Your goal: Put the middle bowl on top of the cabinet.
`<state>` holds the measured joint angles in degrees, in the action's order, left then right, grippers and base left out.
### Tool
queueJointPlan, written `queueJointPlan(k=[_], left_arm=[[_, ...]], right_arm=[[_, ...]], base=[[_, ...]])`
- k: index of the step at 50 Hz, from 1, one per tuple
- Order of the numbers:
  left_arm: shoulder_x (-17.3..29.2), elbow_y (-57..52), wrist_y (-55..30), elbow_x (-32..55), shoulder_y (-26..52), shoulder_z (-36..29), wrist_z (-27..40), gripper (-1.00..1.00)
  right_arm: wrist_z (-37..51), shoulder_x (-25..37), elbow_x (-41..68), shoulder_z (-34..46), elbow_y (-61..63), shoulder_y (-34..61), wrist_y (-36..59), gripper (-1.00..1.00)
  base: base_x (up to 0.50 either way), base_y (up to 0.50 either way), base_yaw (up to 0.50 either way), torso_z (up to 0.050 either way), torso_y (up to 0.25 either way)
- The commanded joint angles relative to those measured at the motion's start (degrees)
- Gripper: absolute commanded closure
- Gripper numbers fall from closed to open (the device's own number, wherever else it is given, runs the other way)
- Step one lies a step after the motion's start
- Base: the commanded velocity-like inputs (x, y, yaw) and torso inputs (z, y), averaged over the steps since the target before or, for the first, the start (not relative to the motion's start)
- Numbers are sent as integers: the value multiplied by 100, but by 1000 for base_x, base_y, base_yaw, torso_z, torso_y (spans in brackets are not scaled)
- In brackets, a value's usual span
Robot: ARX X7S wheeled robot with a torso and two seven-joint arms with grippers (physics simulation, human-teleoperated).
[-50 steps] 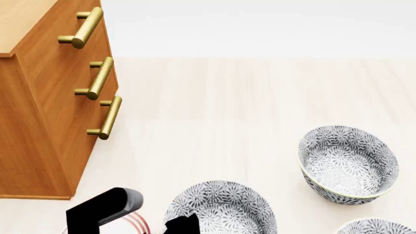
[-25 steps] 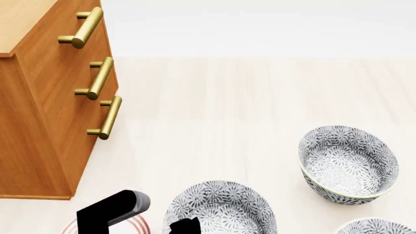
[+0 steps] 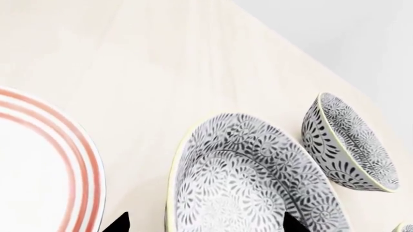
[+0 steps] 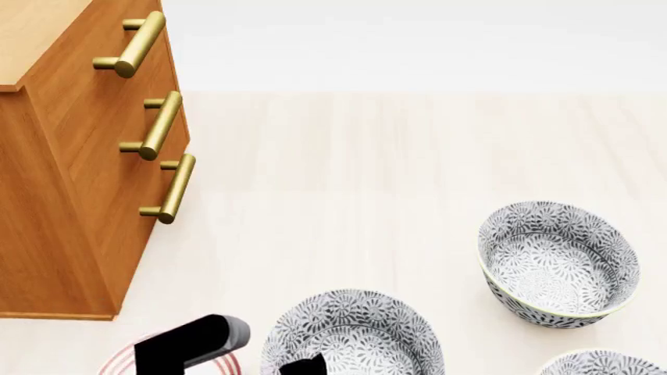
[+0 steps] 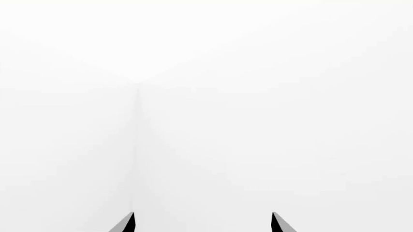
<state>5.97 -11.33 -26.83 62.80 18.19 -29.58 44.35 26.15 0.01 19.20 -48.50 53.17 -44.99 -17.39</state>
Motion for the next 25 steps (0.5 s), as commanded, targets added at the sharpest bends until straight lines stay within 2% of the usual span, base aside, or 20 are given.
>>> queueJointPlan(k=[1,8,9,25], left_arm=[[2,247,122,1,7,-77,-184,-100],[15,227,160,164,-19,-60,-259,-100],[20,183,197,181,-36,-52,-305,100],[112,-203,491,85,-147,-87,-373,100]], right_arm=[[6,0,-5,0,9,0,4,-100],[15,0,-6,-11,32,0,8,-100],[17,0,-5,-12,33,0,9,-100],[-7,0,39,-60,51,0,27,-100]], base=[[0,0,0,0,0],[0,0,0,0,0],[0,0,0,0,0],[0,0,0,0,0]])
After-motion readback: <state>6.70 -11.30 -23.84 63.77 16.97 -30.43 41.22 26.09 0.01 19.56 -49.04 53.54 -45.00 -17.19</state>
